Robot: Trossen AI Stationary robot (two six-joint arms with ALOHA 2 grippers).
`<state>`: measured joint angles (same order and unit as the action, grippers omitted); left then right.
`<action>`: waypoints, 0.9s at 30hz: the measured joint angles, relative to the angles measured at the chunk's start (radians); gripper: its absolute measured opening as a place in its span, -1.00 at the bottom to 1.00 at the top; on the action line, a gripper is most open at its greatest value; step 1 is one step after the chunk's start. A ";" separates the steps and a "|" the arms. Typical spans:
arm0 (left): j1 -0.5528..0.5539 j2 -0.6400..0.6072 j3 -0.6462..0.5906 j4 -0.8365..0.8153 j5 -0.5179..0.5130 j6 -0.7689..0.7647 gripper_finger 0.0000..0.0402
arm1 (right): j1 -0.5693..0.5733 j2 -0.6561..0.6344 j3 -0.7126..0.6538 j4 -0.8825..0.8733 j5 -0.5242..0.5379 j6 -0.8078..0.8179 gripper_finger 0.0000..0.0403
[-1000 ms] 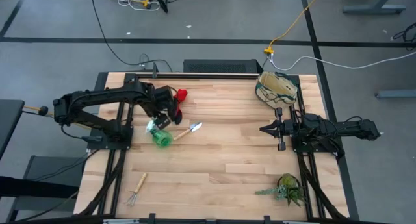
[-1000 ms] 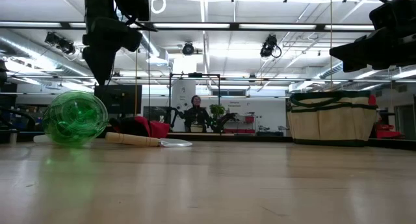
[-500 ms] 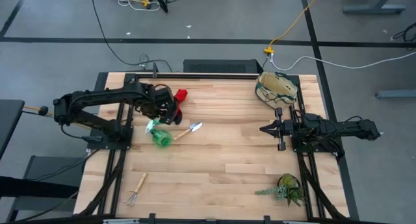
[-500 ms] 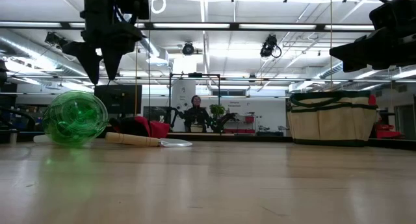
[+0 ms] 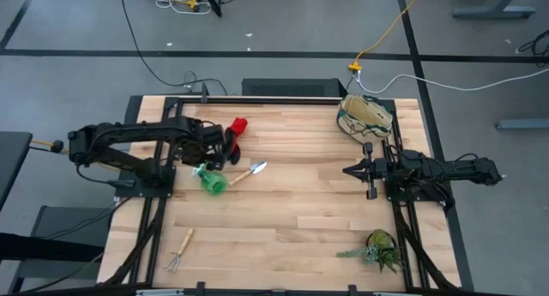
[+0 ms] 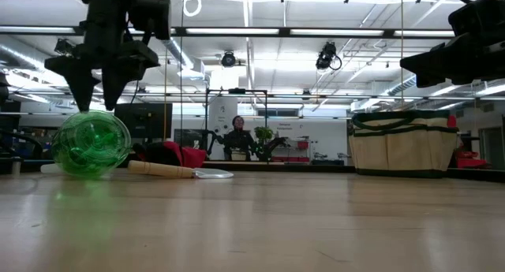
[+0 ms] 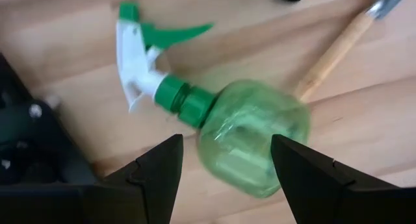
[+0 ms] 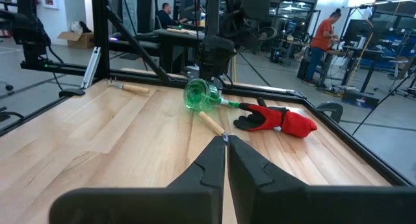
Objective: Pick & Place Garden tools in Gardening bag
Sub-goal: Put the green spray bottle into the gardening bag
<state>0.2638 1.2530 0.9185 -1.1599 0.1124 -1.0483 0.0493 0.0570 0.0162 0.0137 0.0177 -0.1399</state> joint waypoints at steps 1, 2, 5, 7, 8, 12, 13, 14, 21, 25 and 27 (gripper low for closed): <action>0.000 -0.006 -0.008 0.002 0.004 -0.012 0.20 | 0.000 0.000 0.000 0.000 0.000 0.000 -0.89; 0.000 -0.011 -0.013 0.001 0.009 -0.014 0.20 | 0.000 0.000 0.000 0.000 0.000 0.000 -0.89; 0.000 -0.012 -0.013 0.002 0.019 0.018 0.20 | 0.000 0.000 0.000 0.000 0.000 0.000 -0.89; 0.000 -0.012 -0.014 0.000 0.022 0.034 0.20 | 0.000 0.000 0.000 0.000 0.000 0.000 -0.89; 0.000 -0.012 -0.014 0.001 0.022 0.038 0.20 | 0.000 0.000 0.000 0.000 0.000 0.000 -0.89; 0.000 -0.011 -0.014 0.001 0.019 0.039 0.20 | 0.000 0.000 0.000 0.000 0.000 0.000 -0.89; 0.000 -0.011 -0.014 0.001 0.015 0.039 0.20 | 0.000 0.000 0.000 0.000 0.000 0.000 -0.89; 0.001 -0.011 -0.014 0.002 0.013 0.039 0.20 | 0.000 0.000 0.000 0.000 0.000 0.000 -0.89; 0.000 -0.011 -0.014 0.004 -0.019 0.079 0.20 | 0.000 0.000 0.000 0.000 0.000 0.000 -0.89; 0.001 -0.011 -0.014 0.005 -0.054 0.092 0.20 | 0.000 0.000 0.000 0.000 0.000 0.000 -0.89; 0.000 -0.011 -0.013 0.009 -0.079 0.092 0.20 | 0.000 0.000 0.000 0.000 0.000 0.000 -0.89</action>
<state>0.2642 1.2415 0.9050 -1.1507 0.0336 -0.9560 0.0492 0.0573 0.0160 0.0137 0.0175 -0.1402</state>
